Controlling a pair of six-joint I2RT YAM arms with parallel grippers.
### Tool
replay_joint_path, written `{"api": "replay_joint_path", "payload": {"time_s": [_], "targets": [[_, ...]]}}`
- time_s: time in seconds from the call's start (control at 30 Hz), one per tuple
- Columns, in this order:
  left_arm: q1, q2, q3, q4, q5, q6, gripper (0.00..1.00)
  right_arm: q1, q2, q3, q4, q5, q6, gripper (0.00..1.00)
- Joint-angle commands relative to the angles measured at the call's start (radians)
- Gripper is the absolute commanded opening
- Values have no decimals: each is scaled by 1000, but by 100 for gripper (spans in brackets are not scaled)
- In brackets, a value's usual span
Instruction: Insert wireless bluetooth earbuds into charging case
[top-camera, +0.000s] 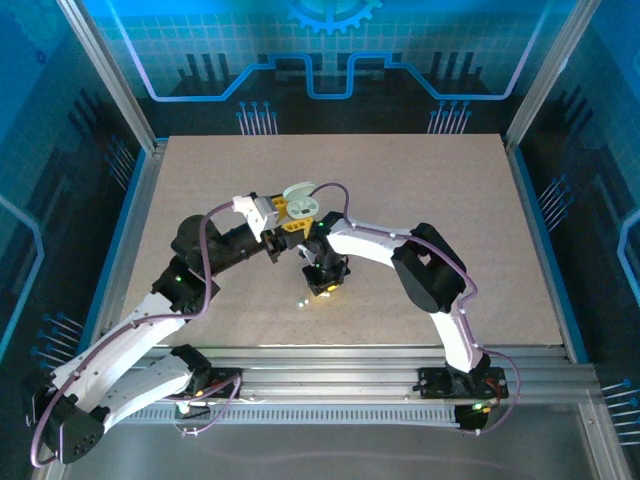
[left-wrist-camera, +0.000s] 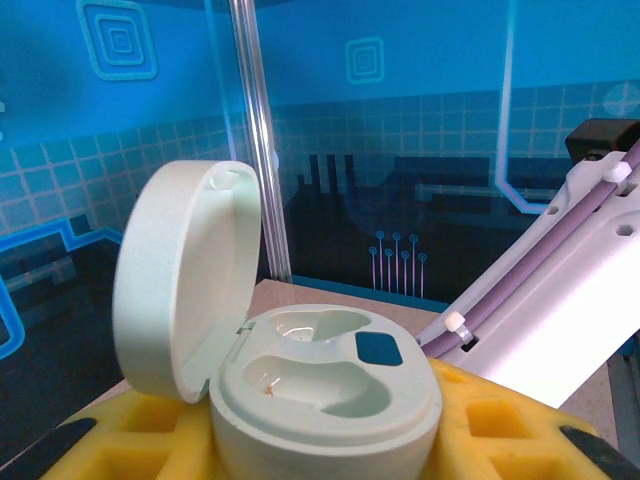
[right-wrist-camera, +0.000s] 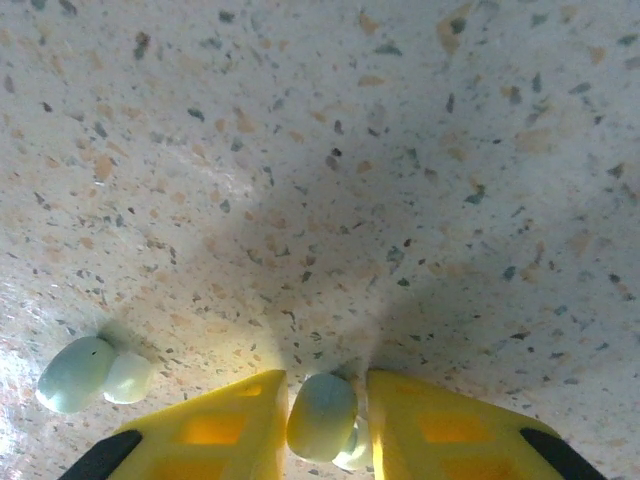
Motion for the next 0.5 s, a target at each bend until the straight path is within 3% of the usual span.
{"api": "replay_joint_path", "payload": {"time_s": [0.0, 0.33, 0.47], "targets": [[5, -8, -1, 16, 8, 5, 35, 16, 22, 23, -14, 11, 13, 27], [4, -3, 0, 16, 4, 7, 35, -10, -71, -20, 33, -35, 15, 22], [4, 6, 0, 22, 2, 4, 35, -98, -249, -171, 205, -201, 45, 22]]}}
